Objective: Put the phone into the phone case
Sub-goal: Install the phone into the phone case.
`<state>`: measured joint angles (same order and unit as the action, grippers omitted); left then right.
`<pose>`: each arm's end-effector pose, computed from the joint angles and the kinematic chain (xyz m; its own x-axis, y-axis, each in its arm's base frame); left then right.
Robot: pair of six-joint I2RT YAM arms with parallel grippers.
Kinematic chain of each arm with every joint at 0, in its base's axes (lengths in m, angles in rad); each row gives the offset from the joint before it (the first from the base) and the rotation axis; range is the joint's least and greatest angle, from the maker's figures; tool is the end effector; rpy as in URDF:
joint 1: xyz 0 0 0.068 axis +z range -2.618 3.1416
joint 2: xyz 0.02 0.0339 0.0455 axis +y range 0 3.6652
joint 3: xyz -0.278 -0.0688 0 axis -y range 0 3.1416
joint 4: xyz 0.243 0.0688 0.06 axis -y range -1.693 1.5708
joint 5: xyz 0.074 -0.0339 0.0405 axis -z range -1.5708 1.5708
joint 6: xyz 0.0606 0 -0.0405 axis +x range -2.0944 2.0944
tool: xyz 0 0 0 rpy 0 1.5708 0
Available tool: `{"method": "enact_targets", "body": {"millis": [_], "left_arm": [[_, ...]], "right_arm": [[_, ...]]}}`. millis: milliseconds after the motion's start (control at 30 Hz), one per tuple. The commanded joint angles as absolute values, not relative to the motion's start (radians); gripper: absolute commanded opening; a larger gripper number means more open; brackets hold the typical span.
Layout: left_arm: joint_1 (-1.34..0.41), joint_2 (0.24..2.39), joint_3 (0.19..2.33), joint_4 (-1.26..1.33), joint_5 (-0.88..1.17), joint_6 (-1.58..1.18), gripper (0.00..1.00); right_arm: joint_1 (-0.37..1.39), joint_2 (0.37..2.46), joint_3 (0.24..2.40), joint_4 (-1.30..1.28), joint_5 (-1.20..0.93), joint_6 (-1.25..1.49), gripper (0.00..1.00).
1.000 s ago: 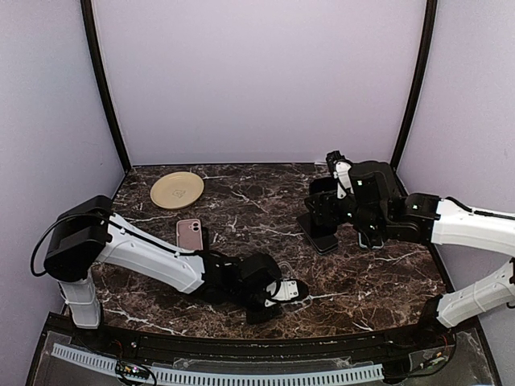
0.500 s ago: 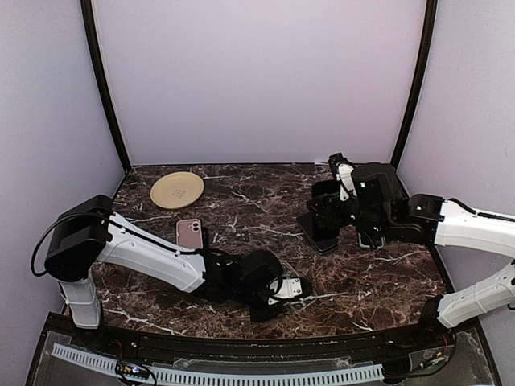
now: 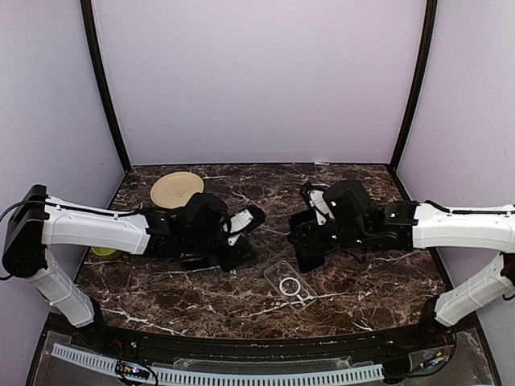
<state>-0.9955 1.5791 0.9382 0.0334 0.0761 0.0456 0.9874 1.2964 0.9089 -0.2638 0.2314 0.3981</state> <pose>0.1938 -0.3074 0.2176 -0.2706 0.5008 -0.8222 0.8838 0.4678 -0.0059 0.1758 0.2411 0.2642 -0.5838 -0.1995 -0.7870 -0.5267 0.8307 0.1802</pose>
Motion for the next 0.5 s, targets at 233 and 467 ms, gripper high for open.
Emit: {"method": "enact_targets", "body": {"millis": [233,467], "left_arm": [[-0.821,1.461,1.030,-0.269,-0.207,-0.154,0.34],[-0.794,1.429,0.991,-0.163,-0.242,-0.119,0.34]], "right_arm": [[1.099,1.518,1.034,-0.343,0.093,0.389,0.18],[1.109,1.591,1.058,-0.405,0.076,0.411,0.18]]}}
